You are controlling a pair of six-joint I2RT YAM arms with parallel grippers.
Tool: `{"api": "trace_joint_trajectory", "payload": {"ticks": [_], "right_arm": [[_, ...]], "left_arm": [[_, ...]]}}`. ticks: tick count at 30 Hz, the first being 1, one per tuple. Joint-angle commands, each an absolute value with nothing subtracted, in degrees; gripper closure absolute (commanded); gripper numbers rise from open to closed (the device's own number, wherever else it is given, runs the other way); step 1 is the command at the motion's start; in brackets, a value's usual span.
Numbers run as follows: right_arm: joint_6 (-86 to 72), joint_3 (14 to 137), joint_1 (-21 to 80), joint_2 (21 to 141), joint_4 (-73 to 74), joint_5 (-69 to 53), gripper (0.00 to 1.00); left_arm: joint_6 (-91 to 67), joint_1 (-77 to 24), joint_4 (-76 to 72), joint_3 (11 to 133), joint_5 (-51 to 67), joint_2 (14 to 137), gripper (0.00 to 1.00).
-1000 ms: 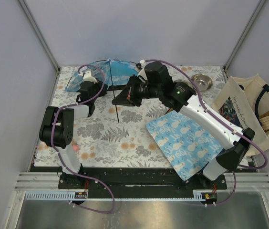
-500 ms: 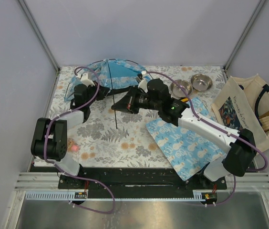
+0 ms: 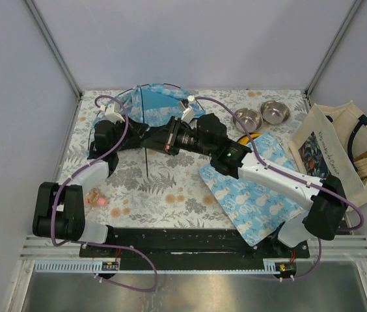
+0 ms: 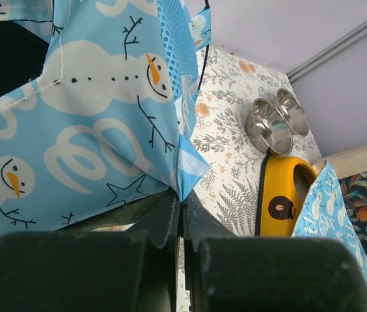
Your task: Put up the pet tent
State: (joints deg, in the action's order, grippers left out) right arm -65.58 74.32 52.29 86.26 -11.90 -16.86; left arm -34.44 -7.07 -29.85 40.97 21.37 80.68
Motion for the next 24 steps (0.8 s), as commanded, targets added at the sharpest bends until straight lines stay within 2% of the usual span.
{"api": "trace_joint_trajectory", "payload": {"ticks": [1,7,17,24], "right_arm": [[-58.9,75.9,51.2,89.2,-7.4,-0.3,1.00],[-56.3,73.3,52.3,87.0,-1.3,3.1,1.00],[-53.4,69.9,53.9,78.9,11.3,8.1,1.00],[-55.0,68.1,54.0,74.4,10.9,10.2,1.00]], "left_arm": [[-35.5,-9.5,-25.5,39.5,33.9,77.3,1.00],[-35.2,-9.5,-28.4,42.4,39.6,78.7,1.00],[-35.9,-12.6,-35.1,54.0,51.8,82.8,1.00],[-36.3,-16.5,-35.3,51.5,50.8,82.2,1.00]]}}
